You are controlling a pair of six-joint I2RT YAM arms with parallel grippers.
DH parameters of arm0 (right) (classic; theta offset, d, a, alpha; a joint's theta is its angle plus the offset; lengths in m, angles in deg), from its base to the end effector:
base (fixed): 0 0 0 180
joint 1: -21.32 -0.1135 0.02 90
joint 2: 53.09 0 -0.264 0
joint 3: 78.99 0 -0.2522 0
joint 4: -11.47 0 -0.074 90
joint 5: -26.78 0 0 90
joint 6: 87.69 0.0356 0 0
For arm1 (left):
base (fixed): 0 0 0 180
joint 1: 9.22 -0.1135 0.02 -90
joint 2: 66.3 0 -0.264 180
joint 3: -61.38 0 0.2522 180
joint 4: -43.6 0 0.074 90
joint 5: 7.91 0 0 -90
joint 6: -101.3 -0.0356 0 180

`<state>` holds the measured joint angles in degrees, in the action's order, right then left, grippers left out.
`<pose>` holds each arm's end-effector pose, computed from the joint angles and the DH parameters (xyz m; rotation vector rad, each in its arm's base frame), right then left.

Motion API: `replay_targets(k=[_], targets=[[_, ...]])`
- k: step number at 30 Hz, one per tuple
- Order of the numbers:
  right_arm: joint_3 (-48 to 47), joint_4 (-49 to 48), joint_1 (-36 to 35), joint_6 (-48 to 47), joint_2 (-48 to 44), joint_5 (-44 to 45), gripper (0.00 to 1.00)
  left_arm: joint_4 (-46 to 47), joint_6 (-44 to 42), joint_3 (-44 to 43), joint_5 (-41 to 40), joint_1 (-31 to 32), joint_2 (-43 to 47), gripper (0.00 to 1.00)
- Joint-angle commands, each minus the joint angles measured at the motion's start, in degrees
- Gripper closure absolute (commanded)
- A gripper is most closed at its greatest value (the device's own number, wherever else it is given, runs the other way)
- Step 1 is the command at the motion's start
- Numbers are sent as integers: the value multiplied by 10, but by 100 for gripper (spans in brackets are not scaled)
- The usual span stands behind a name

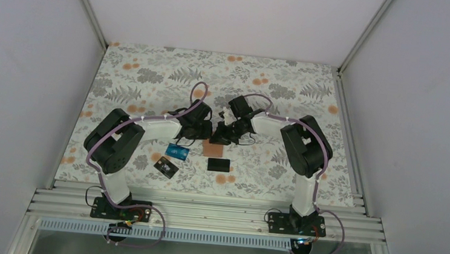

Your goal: Put the credit cards into the card holder

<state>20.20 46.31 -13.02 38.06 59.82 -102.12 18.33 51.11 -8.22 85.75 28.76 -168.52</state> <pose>0.2981 0.2307 0.1291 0.1698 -2.8453 -1.1550 0.2717 -0.2150 0.1428 -0.0182 2.6910 -0.5532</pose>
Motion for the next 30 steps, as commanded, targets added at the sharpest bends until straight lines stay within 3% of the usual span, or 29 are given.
replay_targets(k=[1, 30], targets=[[15, 35, 11, -7, 8, 46, 95, -8, -4, 17, 0, -1, 4, 98], [49, 131, 24, -16, 50, 114, 96, -11, -17, 16, -40, 4, 4, 97]])
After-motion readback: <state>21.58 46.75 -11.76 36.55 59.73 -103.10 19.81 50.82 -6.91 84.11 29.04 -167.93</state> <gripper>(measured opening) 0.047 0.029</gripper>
